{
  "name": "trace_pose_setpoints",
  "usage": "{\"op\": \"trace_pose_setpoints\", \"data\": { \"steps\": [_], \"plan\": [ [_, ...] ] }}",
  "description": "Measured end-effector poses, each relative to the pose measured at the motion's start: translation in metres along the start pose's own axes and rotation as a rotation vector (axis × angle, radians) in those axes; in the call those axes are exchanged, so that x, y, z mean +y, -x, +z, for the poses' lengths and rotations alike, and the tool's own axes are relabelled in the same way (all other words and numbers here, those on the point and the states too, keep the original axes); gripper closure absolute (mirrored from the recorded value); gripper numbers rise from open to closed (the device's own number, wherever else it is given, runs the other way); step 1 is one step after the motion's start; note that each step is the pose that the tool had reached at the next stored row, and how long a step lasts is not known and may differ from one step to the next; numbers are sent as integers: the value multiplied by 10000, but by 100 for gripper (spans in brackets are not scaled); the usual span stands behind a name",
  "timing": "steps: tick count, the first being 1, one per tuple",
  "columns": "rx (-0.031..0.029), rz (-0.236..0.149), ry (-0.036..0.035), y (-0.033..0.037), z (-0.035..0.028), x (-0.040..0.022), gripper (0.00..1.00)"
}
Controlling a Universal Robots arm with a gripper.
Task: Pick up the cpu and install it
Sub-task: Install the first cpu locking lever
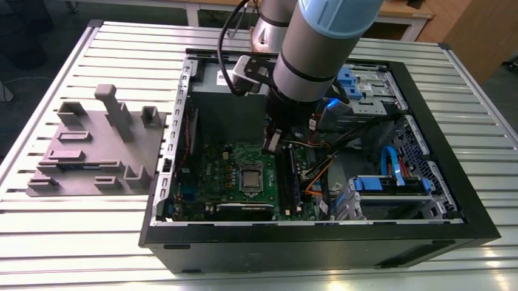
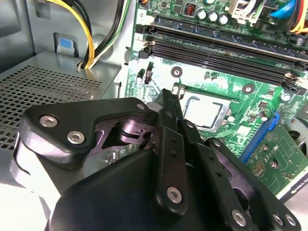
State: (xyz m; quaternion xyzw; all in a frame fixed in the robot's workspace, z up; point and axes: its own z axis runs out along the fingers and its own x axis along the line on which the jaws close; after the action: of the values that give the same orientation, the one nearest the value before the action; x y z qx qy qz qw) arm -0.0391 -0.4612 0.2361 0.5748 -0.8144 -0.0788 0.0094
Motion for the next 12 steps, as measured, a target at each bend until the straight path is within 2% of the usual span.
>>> {"op": "trace_pose_setpoints", "data": {
  "steps": [12],
  "plan": [
    [10,-78,5,0,0,1,90]
  ]
}}
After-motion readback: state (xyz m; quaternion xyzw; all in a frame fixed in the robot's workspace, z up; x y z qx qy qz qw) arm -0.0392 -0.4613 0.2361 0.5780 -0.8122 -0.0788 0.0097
